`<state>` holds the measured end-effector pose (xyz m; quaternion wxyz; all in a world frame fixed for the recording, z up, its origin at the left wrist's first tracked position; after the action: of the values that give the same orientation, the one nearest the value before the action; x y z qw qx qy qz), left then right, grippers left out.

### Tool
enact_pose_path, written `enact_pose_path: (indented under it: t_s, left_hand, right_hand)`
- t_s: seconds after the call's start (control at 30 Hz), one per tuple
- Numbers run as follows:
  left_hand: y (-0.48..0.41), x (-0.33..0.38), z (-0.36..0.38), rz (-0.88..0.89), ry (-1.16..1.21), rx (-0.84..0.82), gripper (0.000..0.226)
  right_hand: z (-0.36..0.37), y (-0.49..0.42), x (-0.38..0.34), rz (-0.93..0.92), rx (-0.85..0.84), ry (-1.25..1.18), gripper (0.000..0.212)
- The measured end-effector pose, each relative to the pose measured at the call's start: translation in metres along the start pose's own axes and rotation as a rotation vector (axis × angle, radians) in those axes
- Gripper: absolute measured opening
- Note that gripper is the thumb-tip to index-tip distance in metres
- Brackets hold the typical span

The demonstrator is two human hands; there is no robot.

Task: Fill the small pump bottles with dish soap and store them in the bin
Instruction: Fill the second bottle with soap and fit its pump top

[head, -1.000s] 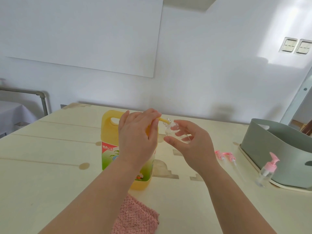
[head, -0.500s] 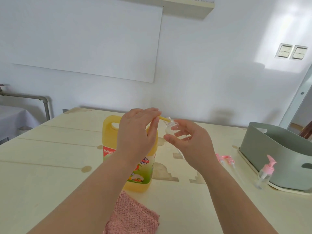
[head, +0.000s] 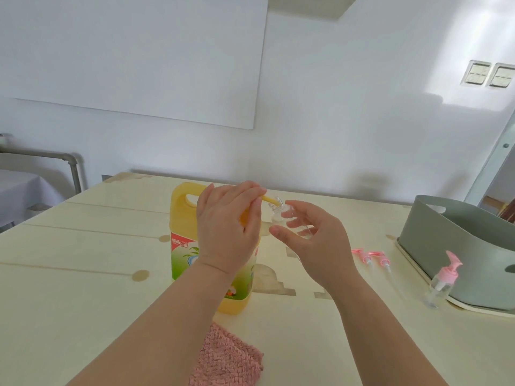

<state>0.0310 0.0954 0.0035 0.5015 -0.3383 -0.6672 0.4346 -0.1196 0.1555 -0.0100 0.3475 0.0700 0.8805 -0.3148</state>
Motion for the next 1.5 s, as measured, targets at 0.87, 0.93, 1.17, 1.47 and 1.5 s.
enact_pose_path:
  t_s: [0.87,0.93,1.17,1.47,1.5]
  left_hand:
    - [0.0,0.003,0.0,-0.116,0.087,-0.005,0.025]
    - [0.002,0.001,0.001,-0.122,0.079,-0.003,0.025]
    - [0.002,0.001,-0.001,-0.202,0.097,-0.036,0.026]
    - [-0.025,0.015,-0.011,-0.08,0.031,-0.147,0.025]
    - [-0.025,0.016,-0.012,-0.058,0.029,-0.146,0.025]
  right_hand:
    - [-0.004,0.004,-0.005,0.031,0.003,0.029,0.046]
    - [-0.003,0.004,-0.004,0.03,-0.003,0.033,0.045]
    - [-0.002,0.004,-0.004,0.027,-0.034,0.043,0.047]
    - [-0.01,-0.001,-0.012,0.021,-0.008,0.003,0.041]
    - [-0.009,-0.001,-0.013,0.019,-0.007,0.003,0.041]
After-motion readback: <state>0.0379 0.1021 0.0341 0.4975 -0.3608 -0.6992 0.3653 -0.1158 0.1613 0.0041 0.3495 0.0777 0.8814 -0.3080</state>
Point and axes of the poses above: each hand's wrist, its own y-axis away from the middle knuckle, its own z-axis out of the palm, x = y × z, the point moved 6 cm from there along -y, towards the middle knuckle, and after that the axes turned 14 degrees about y, right-handed, at the moved point
